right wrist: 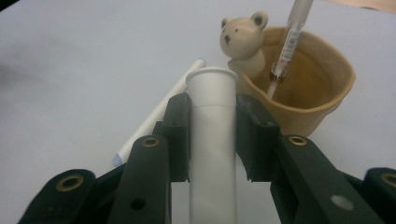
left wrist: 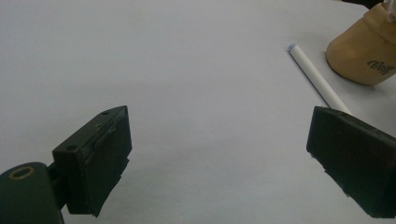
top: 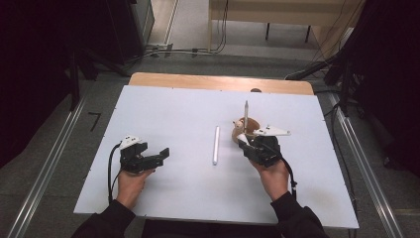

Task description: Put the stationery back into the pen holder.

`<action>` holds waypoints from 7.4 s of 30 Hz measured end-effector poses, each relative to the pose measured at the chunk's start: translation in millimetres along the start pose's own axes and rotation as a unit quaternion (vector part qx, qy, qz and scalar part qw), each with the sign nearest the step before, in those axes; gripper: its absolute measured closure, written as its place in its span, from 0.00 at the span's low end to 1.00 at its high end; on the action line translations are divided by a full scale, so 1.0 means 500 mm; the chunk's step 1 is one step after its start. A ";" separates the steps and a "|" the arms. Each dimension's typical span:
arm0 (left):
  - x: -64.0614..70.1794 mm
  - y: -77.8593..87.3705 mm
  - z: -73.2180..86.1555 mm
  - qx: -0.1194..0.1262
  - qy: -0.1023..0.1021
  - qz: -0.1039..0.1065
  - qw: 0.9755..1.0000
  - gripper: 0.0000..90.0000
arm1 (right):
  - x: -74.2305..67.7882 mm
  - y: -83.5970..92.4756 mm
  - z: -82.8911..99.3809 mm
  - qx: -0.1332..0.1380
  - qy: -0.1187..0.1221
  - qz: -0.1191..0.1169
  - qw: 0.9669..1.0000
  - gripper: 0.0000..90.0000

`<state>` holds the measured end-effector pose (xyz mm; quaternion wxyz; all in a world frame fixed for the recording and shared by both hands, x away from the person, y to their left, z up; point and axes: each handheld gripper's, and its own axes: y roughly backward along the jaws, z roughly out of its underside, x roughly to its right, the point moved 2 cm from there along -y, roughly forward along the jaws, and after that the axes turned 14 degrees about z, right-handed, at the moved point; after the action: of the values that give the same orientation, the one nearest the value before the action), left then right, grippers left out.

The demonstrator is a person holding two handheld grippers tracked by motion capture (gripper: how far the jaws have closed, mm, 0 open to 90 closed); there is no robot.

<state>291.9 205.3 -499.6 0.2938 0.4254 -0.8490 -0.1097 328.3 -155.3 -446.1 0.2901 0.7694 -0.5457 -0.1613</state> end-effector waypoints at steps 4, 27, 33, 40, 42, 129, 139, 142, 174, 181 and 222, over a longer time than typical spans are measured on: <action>0.000 -0.001 0.001 -0.002 0.000 -0.001 1.000 0.07 | 0.011 0.001 -0.012 0.006 -0.005 0.005 1.000 0.73; 0.000 -0.002 0.001 -0.002 0.000 0.000 1.000 0.07 | 0.046 -0.025 -0.057 0.012 -0.021 0.033 0.999 0.73; 0.000 -0.001 0.001 -0.002 0.001 -0.001 1.000 0.07 | 0.052 -0.031 -0.070 0.016 -0.026 0.037 0.999 0.73; 0.000 -0.002 0.000 -0.002 0.000 0.000 1.000 0.07 | 0.058 -0.045 -0.080 0.016 -0.030 0.042 0.999 0.73; 0.000 -0.002 0.000 -0.002 0.000 0.000 1.000 0.07 | 0.059 -0.048 -0.084 0.016 -0.031 0.044 0.998 0.73; 0.000 0.000 0.000 -0.001 -0.001 0.000 1.000 0.07 | 0.066 -0.025 -0.045 0.047 -0.039 0.037 0.997 0.27; 0.000 -0.002 0.001 -0.003 -0.002 0.000 1.000 0.07 | 0.052 -0.001 -0.017 0.053 -0.037 0.028 0.997 0.26; 0.000 -0.001 0.001 -0.002 -0.001 0.000 1.000 0.07 | 0.045 0.003 -0.011 0.049 -0.038 0.026 0.998 0.26; 0.001 -0.001 0.001 -0.001 -0.001 0.000 1.000 0.07 | -0.073 -0.009 0.022 0.034 0.021 -0.016 0.999 0.27; 0.000 0.000 0.000 0.000 -0.001 0.000 1.000 0.07 | -0.099 -0.040 0.022 0.022 0.033 -0.014 0.999 0.27; -0.001 0.000 0.000 -0.001 -0.003 0.003 1.000 0.07 | -0.156 -0.195 0.009 -0.028 0.030 0.058 0.997 0.39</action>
<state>292.2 205.6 -499.7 0.2921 0.4225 -0.8508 -0.1110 371.1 -60.5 -515.5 0.3368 0.7324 -0.5759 -0.1356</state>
